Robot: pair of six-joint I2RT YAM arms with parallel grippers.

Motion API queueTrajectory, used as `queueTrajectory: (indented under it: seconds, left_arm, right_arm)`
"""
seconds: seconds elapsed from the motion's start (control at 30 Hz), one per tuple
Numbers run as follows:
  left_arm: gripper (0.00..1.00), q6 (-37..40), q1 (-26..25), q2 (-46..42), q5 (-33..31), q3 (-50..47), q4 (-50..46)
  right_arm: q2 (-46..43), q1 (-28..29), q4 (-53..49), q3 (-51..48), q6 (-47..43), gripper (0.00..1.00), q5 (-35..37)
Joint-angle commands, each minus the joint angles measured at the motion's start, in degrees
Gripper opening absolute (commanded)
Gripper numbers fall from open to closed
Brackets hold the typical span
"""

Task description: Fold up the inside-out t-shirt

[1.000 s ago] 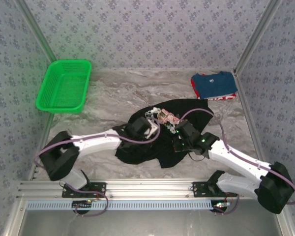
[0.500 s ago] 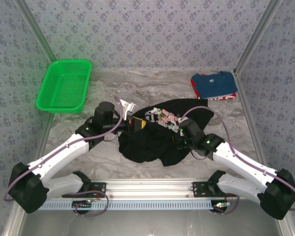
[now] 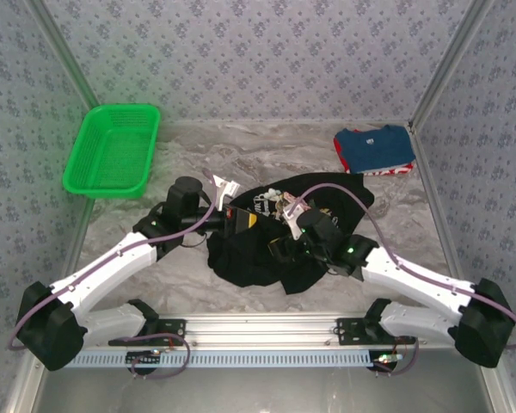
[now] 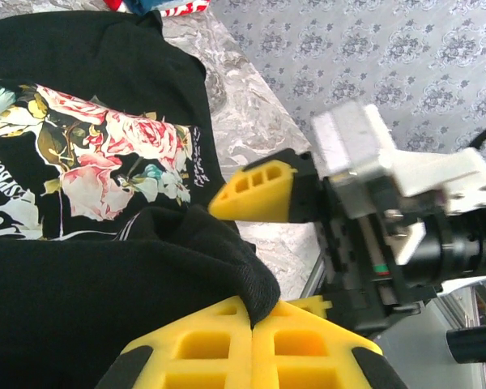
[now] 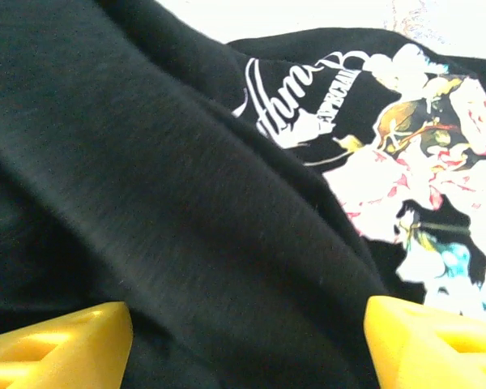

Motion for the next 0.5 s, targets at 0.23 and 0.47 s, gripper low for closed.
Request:
queueTrajectory:
  seconds: [0.23,0.47]
  left_arm:
    - [0.0,4.88,1.91,-1.86,-21.05,3.32,-11.08]
    - [0.2,10.25,1.92,3.89,-36.61,5.7,-12.09]
  right_arm:
    - [2.56,-6.93,2.09,3.64,-1.75,0.05,-17.82]
    - [-2.68,-10.99,6.6,1.19,7.72,0.0,-41.21]
